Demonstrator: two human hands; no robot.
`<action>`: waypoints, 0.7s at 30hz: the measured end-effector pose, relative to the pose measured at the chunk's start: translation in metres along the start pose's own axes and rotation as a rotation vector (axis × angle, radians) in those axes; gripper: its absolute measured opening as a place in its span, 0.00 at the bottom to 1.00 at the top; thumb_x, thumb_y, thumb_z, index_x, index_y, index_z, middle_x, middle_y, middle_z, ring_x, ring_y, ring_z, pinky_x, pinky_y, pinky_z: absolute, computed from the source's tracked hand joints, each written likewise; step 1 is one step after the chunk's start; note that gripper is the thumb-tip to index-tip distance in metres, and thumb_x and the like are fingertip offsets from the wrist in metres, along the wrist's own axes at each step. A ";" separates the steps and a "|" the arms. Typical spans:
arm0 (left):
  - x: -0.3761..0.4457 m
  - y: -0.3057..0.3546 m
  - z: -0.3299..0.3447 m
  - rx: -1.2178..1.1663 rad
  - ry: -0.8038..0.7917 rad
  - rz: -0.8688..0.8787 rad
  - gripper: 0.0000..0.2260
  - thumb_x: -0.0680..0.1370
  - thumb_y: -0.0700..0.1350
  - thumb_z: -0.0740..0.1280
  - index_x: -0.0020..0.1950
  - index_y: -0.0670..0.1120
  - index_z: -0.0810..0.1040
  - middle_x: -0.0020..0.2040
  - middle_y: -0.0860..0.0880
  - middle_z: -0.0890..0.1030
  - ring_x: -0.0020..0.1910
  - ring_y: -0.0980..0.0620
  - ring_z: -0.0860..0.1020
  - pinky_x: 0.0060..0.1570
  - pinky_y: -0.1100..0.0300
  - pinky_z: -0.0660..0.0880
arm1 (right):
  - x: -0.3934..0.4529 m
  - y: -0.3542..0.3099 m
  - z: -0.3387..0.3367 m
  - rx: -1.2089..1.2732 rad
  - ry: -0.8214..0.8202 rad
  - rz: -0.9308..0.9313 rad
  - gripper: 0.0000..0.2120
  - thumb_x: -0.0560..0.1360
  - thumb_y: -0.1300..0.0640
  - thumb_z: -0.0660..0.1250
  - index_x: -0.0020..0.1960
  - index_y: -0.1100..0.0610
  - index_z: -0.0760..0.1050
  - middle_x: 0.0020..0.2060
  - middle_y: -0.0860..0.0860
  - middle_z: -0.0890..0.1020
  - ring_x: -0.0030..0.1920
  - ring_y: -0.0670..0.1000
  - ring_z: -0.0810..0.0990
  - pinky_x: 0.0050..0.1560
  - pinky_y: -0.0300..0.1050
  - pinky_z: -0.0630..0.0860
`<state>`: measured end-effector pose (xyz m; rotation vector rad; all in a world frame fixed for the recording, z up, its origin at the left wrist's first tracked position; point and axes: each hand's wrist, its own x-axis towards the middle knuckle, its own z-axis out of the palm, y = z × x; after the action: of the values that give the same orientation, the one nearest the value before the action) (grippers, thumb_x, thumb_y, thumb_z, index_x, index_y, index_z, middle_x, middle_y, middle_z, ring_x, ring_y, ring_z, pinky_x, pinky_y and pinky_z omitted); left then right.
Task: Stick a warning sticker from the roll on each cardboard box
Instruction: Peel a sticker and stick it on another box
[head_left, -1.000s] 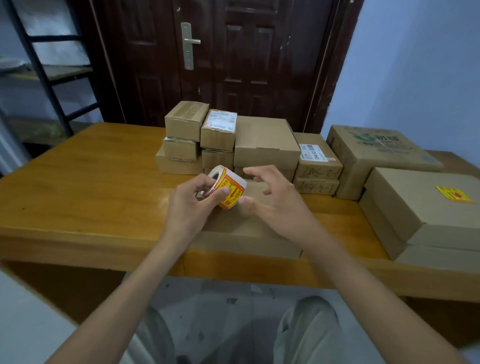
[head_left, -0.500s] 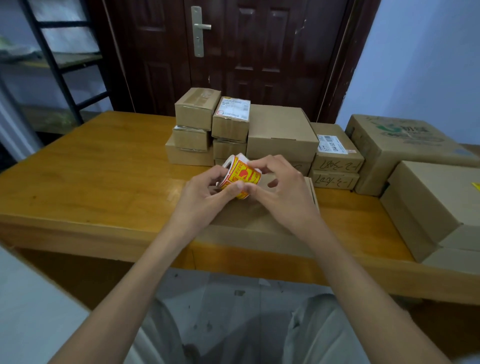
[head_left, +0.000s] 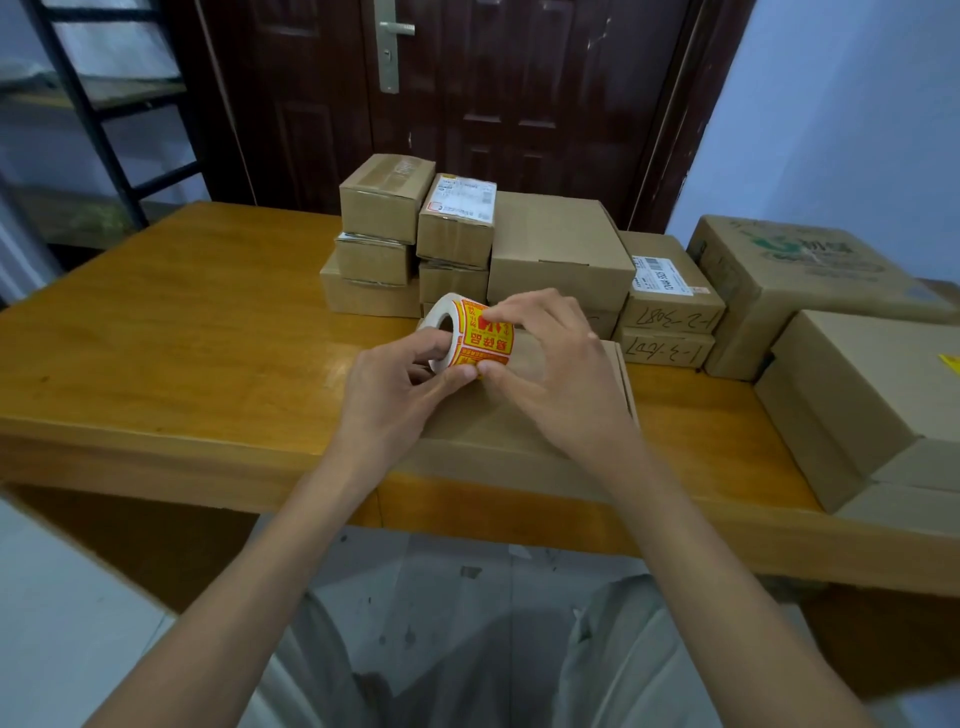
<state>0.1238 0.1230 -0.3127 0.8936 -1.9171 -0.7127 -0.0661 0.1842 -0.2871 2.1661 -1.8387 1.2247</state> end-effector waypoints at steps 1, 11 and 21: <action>0.000 0.000 0.000 -0.008 -0.012 0.001 0.20 0.76 0.59 0.70 0.63 0.52 0.85 0.57 0.56 0.86 0.54 0.60 0.82 0.46 0.72 0.77 | -0.001 -0.001 0.000 -0.027 0.020 -0.010 0.21 0.76 0.48 0.77 0.66 0.49 0.79 0.63 0.46 0.77 0.65 0.46 0.73 0.60 0.47 0.78; -0.001 0.000 0.001 -0.015 -0.011 0.015 0.20 0.74 0.59 0.71 0.62 0.52 0.86 0.58 0.59 0.85 0.55 0.62 0.82 0.49 0.65 0.81 | -0.006 -0.005 0.002 -0.197 0.150 -0.147 0.16 0.74 0.51 0.79 0.58 0.57 0.82 0.53 0.52 0.81 0.55 0.51 0.77 0.53 0.45 0.76; -0.003 0.000 0.002 -0.012 0.012 0.018 0.20 0.75 0.59 0.70 0.62 0.51 0.86 0.58 0.58 0.86 0.53 0.60 0.83 0.49 0.59 0.83 | -0.010 -0.005 -0.001 -0.178 0.172 -0.188 0.12 0.78 0.53 0.75 0.58 0.57 0.85 0.52 0.50 0.83 0.53 0.50 0.79 0.53 0.47 0.74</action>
<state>0.1232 0.1254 -0.3153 0.8701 -1.9059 -0.7055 -0.0619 0.1941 -0.2904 2.0168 -1.5720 1.1227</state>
